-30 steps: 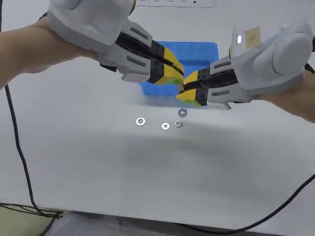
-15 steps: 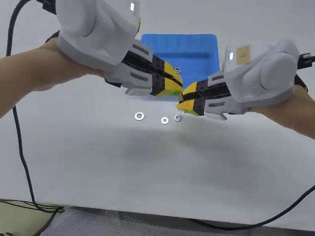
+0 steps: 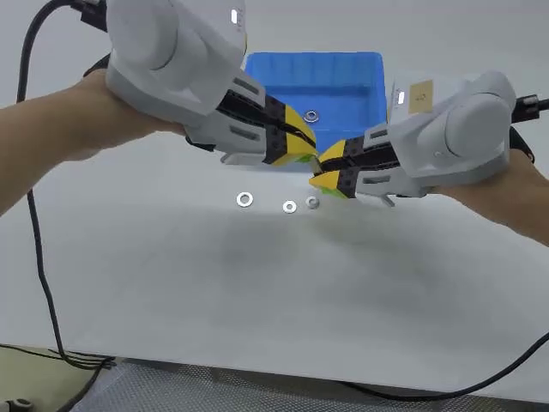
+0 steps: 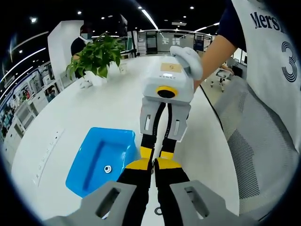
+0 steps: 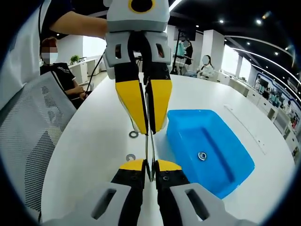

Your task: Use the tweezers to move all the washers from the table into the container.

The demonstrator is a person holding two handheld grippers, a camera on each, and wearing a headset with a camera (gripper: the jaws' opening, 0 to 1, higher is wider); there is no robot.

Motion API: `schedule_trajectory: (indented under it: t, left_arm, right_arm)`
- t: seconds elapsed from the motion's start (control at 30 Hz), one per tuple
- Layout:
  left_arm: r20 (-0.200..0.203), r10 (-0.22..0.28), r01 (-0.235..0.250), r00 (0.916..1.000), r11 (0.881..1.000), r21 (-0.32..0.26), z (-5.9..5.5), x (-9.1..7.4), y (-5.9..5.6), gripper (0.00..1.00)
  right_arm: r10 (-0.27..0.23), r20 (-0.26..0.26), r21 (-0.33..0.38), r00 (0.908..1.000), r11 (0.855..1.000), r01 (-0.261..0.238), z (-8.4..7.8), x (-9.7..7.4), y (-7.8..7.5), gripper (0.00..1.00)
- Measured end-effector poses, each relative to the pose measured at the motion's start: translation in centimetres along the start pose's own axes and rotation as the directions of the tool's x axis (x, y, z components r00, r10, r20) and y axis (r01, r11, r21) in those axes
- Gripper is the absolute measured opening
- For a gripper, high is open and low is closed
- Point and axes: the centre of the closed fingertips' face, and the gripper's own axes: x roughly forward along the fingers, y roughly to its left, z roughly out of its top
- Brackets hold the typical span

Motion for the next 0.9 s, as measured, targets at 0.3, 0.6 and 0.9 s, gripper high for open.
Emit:
schedule_trajectory:
  t: [0.3, 0.6, 0.9]
  left_arm:
    - [-0.004, -0.008, 0.008, 1.0, 1.0, 0.015, 0.4, -0.2, -0.7, 0.07]
    - [-0.01, -0.007, 0.007, 0.9999, 1.0, 0.028, 0.6, -0.7, -1.0, 0.07]
    - [-0.014, 0.001, -0.001, 0.9999, 0.999, 0.048, 1.2, -0.5, -1.0, 0.07]
  right_arm:
    - [-0.003, -0.006, -0.017, 1.0, 1.0, 0.003, 0.3, -0.2, 0.3, 0.09]
    - [-0.004, 0.007, -0.026, 1.0, 1.0, 0.004, 0.7, -0.1, 0.3, 0.1]
    - [-0.013, 0.006, -0.03, 0.9999, 0.999, 0.013, 0.8, 0.0, 0.0, 0.11]
